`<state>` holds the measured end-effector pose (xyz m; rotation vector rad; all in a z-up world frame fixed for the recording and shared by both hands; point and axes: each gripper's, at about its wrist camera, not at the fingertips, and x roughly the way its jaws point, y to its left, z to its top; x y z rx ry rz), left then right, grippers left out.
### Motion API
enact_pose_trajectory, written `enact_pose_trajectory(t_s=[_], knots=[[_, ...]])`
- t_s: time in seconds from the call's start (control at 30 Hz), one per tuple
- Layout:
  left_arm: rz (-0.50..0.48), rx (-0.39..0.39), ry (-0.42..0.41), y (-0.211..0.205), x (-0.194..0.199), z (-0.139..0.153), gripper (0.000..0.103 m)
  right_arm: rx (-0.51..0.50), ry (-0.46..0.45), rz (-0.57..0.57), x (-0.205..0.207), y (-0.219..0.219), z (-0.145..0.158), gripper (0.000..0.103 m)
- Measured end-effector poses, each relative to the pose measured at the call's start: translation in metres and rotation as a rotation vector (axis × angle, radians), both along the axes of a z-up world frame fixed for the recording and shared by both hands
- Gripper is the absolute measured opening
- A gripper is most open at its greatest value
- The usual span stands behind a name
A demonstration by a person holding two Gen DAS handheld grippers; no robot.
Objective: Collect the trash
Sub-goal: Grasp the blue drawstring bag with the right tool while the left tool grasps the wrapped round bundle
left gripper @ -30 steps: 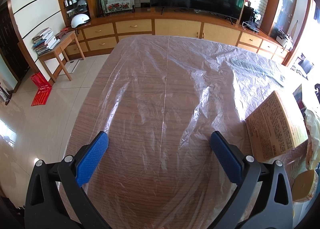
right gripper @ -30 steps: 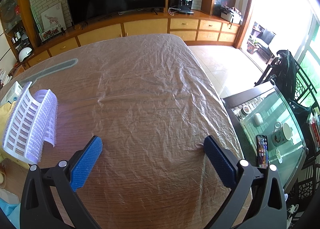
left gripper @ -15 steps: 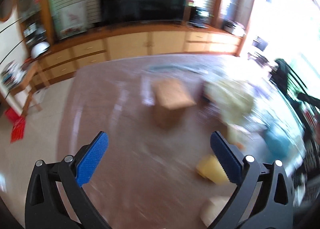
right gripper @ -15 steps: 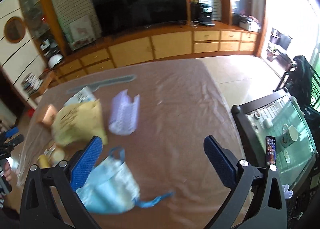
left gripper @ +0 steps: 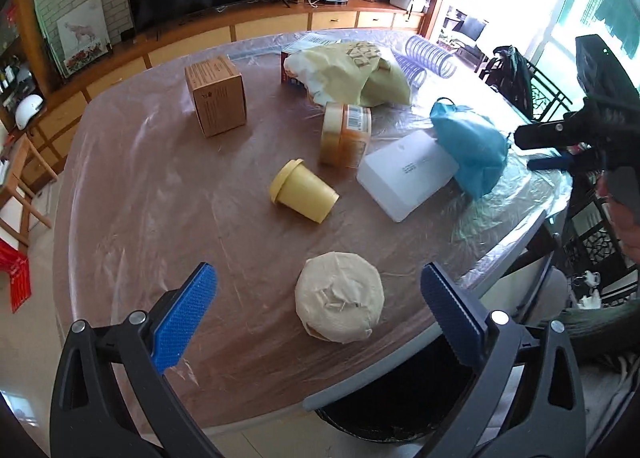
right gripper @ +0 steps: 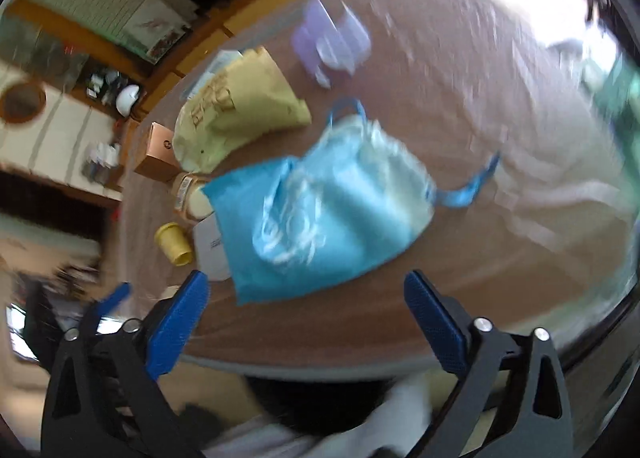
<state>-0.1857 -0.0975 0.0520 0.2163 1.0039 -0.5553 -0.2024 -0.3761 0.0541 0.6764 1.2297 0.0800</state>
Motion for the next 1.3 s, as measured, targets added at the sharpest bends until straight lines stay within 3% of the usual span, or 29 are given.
enact_pose_trajectory(t_s=[0.1,0.2,0.3,0.4,0.6,0.77,0.83,1.07,1.2,1.23,1.3], knots=[[-0.012,-0.005,-0.012,-0.002,0.000,-0.001,0.101,0.126,0.079,-0.034,-0.003,0.002,-0.020,0.088],[-0.032,0.008,-0.040,-0.006,-0.002,0.000,0.102,0.148,0.102,-0.125,0.005,-0.004,-0.031,0.088],[-0.055,0.006,-0.054,-0.015,-0.004,-0.001,0.102,0.248,0.123,-0.224,0.015,-0.016,-0.038,0.088],[-0.069,0.026,-0.075,-0.018,-0.005,-0.003,0.102,0.207,0.121,-0.259,0.031,-0.019,-0.035,0.088],[-0.084,0.030,-0.081,-0.011,-0.006,-0.005,0.102,0.043,0.115,-0.210,0.053,-0.004,-0.025,0.088],[-0.089,0.007,-0.065,-0.002,-0.001,-0.006,0.102,0.015,0.104,-0.225,0.063,0.003,-0.027,0.087],[-0.111,0.002,-0.069,-0.001,-0.002,-0.006,0.102,0.015,0.085,-0.221,0.063,0.001,-0.027,0.080],[-0.213,0.058,-0.072,-0.009,-0.008,-0.017,0.101,0.017,0.021,-0.233,0.060,-0.010,-0.021,0.074],[-0.259,0.096,-0.058,-0.016,-0.010,-0.027,0.075,-0.033,-0.032,-0.219,0.053,-0.013,-0.013,0.063],[-0.267,0.091,-0.044,-0.017,-0.009,-0.029,0.063,-0.034,-0.044,-0.222,0.049,-0.014,-0.011,0.060],[-0.271,0.054,-0.001,-0.014,-0.007,-0.032,0.052,-0.012,-0.066,-0.233,0.044,-0.017,-0.009,0.057]])
